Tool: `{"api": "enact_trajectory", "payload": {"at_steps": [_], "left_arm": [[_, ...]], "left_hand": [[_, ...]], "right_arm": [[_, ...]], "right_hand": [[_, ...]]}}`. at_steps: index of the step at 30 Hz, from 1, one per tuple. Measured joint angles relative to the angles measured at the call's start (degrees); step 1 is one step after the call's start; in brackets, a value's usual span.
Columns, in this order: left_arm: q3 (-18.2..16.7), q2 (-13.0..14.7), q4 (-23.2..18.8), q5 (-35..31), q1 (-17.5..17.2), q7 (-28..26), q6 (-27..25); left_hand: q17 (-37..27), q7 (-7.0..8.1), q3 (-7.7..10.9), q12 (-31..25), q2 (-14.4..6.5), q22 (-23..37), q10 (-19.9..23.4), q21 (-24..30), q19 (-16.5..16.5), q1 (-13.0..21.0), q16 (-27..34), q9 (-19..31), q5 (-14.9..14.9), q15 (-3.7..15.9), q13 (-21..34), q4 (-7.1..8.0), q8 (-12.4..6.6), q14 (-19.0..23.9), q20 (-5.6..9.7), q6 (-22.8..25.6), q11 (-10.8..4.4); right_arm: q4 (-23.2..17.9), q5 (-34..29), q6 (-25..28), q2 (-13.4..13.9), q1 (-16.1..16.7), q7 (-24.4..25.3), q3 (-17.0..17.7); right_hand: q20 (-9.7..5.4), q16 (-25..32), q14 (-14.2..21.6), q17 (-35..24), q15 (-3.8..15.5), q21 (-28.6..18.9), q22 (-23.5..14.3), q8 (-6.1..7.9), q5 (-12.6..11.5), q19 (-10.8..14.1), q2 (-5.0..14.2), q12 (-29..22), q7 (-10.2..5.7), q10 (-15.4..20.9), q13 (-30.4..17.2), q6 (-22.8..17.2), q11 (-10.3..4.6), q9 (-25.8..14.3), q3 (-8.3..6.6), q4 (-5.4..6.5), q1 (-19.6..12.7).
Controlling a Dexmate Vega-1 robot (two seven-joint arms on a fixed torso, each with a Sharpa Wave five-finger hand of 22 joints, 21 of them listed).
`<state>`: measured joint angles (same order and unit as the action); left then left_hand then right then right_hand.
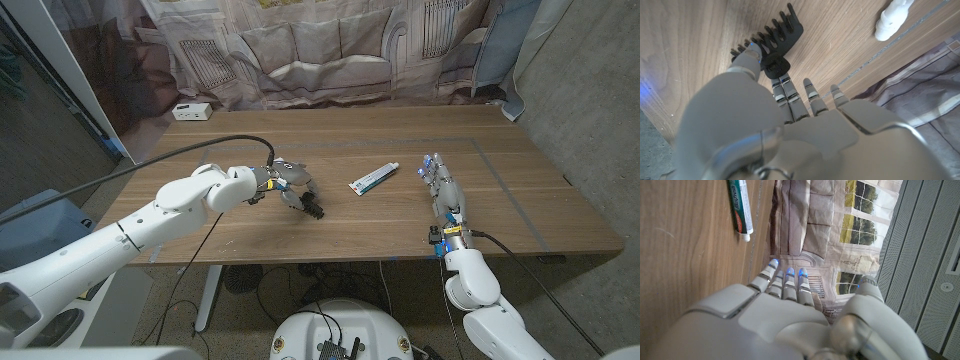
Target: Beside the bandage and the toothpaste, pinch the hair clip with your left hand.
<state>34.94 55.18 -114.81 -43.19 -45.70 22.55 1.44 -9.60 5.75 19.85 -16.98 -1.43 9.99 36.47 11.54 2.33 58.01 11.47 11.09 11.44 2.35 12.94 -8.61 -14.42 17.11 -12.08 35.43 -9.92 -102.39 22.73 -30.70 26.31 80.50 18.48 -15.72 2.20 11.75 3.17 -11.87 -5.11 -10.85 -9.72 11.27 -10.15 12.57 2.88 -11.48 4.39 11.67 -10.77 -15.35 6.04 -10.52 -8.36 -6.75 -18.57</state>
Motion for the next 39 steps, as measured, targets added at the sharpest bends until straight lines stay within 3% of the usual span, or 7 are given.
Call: {"api": "enact_trajectory", "payload": {"at_steps": [15, 21, 39], "left_arm": [[0.44, -0.41, 0.11, 0.20, 0.41, -0.23, -0.52], [0.45, -0.42, -0.09, 0.35, 0.42, -0.34, -0.71], [-0.14, 0.18, -0.60, 1.23, 0.17, -0.69, -1.07]], "left_hand": [[-0.15, -0.26, 0.16, -1.87, -0.79, 0.00, 6.26, 0.00, -2.57, 1.99, 0.43, 0.05, -0.45, 0.08, 1.23, -0.19, -1.36, 3.44, 0.02, 6.34, -0.53], [-0.15, -0.51, 0.01, -2.77, -1.16, 0.00, 7.89, 0.00, -3.65, 2.34, 0.88, 0.21, -0.47, 0.20, 2.42, -0.34, -2.14, 6.00, -0.09, 9.14, 0.49], [-0.25, -0.75, -0.42, -2.76, -1.17, 0.00, 8.48, 0.00, -4.50, 2.34, 0.88, 0.32, -0.86, 0.41, 3.83, -0.39, -2.43, 7.78, -0.20, 10.14, 0.89]], "right_arm": [[0.12, 0.30, 0.03, 0.06, 0.32, 0.06, 0.14], [0.12, 0.31, 0.01, -0.01, 0.57, 0.32, 0.17], [0.09, -0.71, -0.62, -0.76, 1.13, 1.21, 0.05]], "right_hand": [[0.38, 0.00, -0.01, 0.01, 0.00, 0.00, 0.00, 0.00, 0.00, -0.39, 0.00, 0.00, 0.00, 0.00, 0.00, 0.00, 0.00, 0.00, 0.00, 0.00, 0.00], [0.38, 0.00, -0.01, 0.01, 0.01, 0.00, 0.00, 0.00, 0.00, -0.39, 0.00, 0.00, 0.00, 0.21, 0.00, 0.00, -0.21, 0.00, 0.00, 0.00, 0.00], [0.37, 0.00, 0.31, 0.01, -0.31, 0.00, 0.00, 0.00, 0.00, -0.38, 0.00, 0.00, 0.00, 0.30, 0.00, 0.00, -0.31, 0.00, 0.24, -0.24, 0.00]]}}
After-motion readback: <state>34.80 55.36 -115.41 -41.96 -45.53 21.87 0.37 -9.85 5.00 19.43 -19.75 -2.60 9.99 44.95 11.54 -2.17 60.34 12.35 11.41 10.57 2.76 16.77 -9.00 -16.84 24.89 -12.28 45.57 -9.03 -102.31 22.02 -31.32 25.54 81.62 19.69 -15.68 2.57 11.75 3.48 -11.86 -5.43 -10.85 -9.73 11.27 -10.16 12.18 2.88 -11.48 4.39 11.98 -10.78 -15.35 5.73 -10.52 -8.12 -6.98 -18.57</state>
